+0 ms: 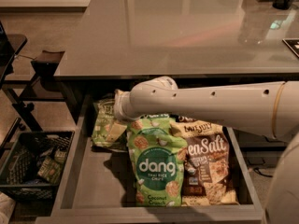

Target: Pick green jalapeno chip bag from top drawer and place on counter

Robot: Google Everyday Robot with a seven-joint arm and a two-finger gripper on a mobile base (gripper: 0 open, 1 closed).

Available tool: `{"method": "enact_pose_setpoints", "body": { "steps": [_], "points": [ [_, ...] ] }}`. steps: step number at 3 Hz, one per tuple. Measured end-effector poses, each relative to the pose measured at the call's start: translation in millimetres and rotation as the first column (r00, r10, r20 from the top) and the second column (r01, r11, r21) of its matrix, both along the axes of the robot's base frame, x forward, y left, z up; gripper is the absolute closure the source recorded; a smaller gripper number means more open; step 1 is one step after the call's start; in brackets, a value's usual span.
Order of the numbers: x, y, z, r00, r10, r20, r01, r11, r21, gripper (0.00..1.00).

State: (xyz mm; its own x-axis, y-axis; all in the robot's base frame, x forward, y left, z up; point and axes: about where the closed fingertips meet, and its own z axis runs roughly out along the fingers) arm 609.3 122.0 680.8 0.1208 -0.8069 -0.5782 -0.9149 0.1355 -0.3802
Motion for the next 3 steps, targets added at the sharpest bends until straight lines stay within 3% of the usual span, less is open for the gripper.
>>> {"method": "enact_pose_setpoints", "body": {
  "steps": [3],
  "points": [
    [-1.0, 19.8, -23.2, 0.9966, 0.031, -0.077, -0.028, 0.999, 0.042, 0.00]
  ]
}}
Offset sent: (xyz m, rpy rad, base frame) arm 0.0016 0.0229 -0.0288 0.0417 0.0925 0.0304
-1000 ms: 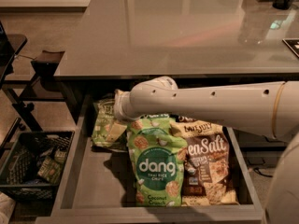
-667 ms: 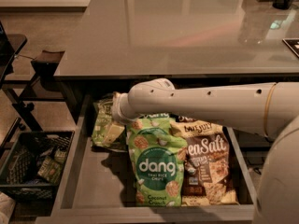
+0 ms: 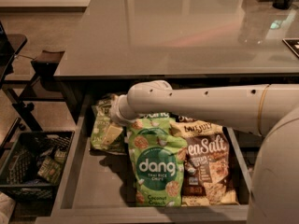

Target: Pick green jalapeno chip bag from top drawer and place on counter

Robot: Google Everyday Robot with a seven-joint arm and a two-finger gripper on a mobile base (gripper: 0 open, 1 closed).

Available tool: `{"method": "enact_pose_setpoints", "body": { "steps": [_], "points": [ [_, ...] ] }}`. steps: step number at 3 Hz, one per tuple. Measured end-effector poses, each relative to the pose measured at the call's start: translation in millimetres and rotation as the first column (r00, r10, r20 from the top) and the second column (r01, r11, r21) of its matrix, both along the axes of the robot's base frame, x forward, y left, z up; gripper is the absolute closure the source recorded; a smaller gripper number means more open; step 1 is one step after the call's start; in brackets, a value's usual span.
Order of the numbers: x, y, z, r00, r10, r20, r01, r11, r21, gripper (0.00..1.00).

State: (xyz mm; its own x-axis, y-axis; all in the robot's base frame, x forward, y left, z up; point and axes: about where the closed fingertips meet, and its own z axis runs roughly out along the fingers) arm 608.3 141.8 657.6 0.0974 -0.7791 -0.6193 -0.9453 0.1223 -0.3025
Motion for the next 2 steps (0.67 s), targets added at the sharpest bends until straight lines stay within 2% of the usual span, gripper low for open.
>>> {"method": "enact_pose_setpoints", "body": {
  "steps": [1, 2],
  "points": [
    [0.0, 0.0, 0.0, 1.0000, 0.000, 0.000, 0.000, 1.000, 0.000, 0.18],
    [0.0, 0.0, 0.0, 1.0000, 0.000, 0.000, 0.000, 1.000, 0.000, 0.42]
  ]
}}
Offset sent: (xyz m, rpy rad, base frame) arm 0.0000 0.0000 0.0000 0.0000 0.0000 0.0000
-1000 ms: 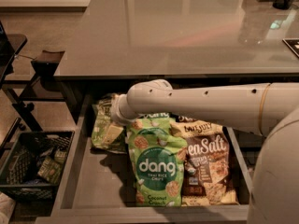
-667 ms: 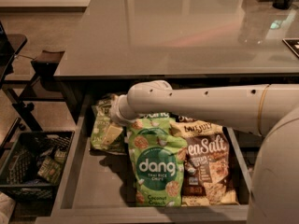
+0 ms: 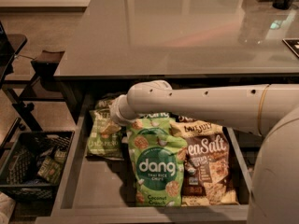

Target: Pick green jalapeno chip bag from top drawer and place on counter

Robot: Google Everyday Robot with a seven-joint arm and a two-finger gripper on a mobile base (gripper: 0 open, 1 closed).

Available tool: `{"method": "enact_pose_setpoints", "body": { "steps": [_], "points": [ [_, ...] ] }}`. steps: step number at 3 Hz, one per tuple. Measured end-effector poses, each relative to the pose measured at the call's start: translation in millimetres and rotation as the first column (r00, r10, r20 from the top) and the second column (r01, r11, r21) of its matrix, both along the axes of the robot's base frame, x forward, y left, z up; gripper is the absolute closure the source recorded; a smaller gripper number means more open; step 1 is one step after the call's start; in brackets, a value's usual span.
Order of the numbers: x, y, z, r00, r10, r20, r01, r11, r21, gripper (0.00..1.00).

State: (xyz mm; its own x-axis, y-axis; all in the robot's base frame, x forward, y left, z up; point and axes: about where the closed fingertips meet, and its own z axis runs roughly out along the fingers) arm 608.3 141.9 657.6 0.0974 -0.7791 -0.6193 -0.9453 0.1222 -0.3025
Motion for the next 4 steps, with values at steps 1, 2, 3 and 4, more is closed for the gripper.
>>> {"method": "enact_pose_setpoints", "body": {
  "steps": [1, 2, 3, 4],
  "points": [
    [0.0, 0.0, 0.0, 1.0000, 0.000, 0.000, 0.000, 1.000, 0.000, 0.65],
    [0.0, 0.0, 0.0, 1.0000, 0.000, 0.000, 0.000, 1.000, 0.000, 0.88],
    [0.0, 0.1, 0.0, 1.0000, 0.000, 0.000, 0.000, 1.000, 0.000, 1.00],
    [-0.8, 0.8, 0.5, 1.0000, 0.004, -0.004, -0.004, 1.000, 0.004, 1.00]
  ]
}}
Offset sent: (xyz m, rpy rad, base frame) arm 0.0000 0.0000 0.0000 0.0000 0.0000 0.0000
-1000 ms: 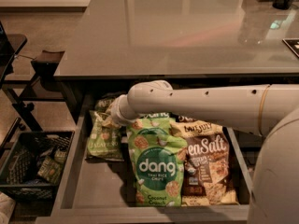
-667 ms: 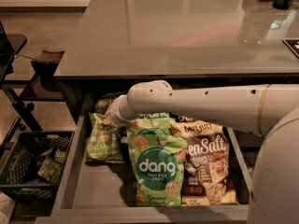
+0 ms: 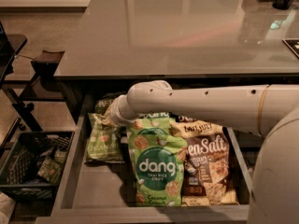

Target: Pick green jalapeno chip bag from top drawer and place on counter

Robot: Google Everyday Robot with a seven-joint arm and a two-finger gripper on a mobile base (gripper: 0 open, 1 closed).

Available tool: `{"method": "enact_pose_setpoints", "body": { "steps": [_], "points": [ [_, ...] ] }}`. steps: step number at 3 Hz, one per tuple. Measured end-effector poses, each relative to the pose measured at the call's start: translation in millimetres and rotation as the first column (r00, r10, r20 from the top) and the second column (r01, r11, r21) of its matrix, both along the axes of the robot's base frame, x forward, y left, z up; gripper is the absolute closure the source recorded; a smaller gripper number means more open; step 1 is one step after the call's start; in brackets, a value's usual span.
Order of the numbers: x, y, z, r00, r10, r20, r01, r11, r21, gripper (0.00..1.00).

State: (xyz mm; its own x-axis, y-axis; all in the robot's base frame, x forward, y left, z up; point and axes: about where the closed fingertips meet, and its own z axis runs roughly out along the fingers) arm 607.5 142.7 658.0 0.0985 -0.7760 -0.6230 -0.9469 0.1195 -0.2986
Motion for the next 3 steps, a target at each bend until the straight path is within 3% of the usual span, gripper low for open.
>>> {"method": "enact_pose_setpoints", "body": {
  "steps": [1, 2, 3],
  "points": [
    [-1.7, -10.1, 20.3, 0.9998, 0.020, -0.010, -0.019, 0.999, 0.044, 1.00],
    [-8.1, -38.0, 93.4, 0.9983, 0.057, 0.012, -0.058, 0.986, 0.155, 1.00],
    [-18.5, -75.3, 159.1, 0.9973, 0.057, 0.047, -0.066, 0.973, 0.221, 1.00]
  ]
}}
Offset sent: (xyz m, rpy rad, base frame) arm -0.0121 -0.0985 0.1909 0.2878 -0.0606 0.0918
